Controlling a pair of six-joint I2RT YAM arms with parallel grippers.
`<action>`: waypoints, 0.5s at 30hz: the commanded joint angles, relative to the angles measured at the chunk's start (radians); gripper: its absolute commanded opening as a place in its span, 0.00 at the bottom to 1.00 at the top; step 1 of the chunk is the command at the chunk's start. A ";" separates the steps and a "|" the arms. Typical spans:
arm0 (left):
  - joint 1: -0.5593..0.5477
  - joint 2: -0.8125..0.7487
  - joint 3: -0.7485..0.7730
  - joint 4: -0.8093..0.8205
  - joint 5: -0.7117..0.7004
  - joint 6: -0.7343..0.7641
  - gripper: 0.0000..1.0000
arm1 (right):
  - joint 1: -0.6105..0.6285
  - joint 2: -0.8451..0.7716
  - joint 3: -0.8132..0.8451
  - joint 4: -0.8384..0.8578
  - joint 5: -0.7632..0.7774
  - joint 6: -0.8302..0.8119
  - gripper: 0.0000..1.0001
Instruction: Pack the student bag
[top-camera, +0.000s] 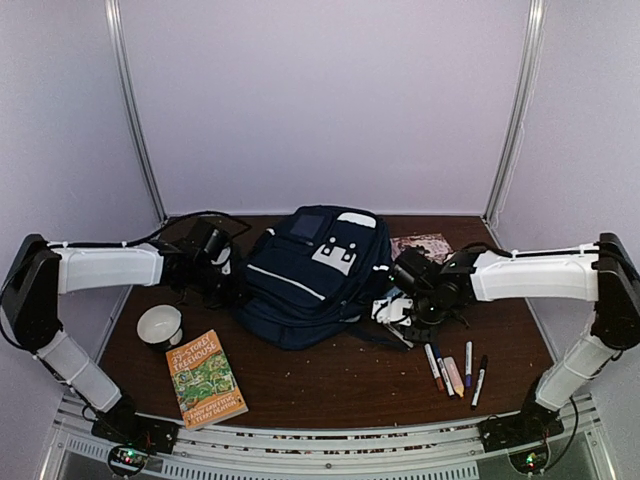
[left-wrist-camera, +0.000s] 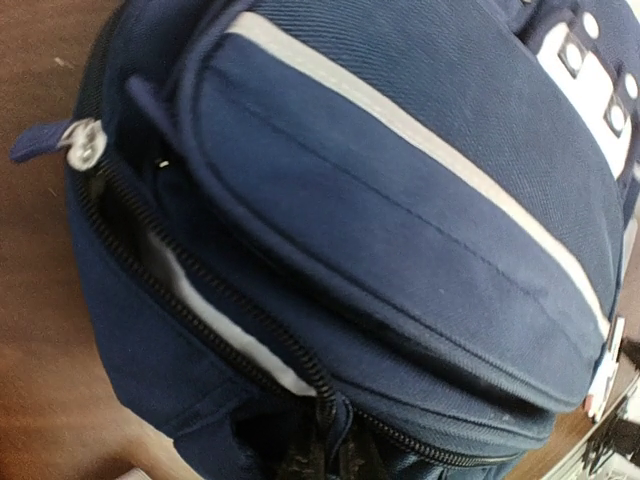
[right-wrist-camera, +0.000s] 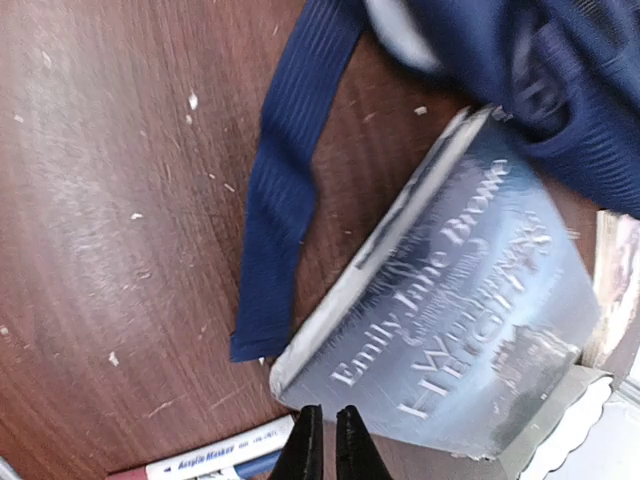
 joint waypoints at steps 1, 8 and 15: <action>-0.131 -0.072 -0.051 0.068 -0.013 -0.028 0.00 | -0.027 -0.102 -0.028 0.036 -0.025 0.029 0.07; -0.269 -0.212 -0.062 -0.089 -0.036 0.092 0.39 | -0.178 -0.108 0.056 0.045 -0.107 0.073 0.18; -0.190 -0.330 0.030 -0.194 -0.269 0.288 0.78 | -0.345 0.035 0.293 0.025 -0.349 0.263 0.48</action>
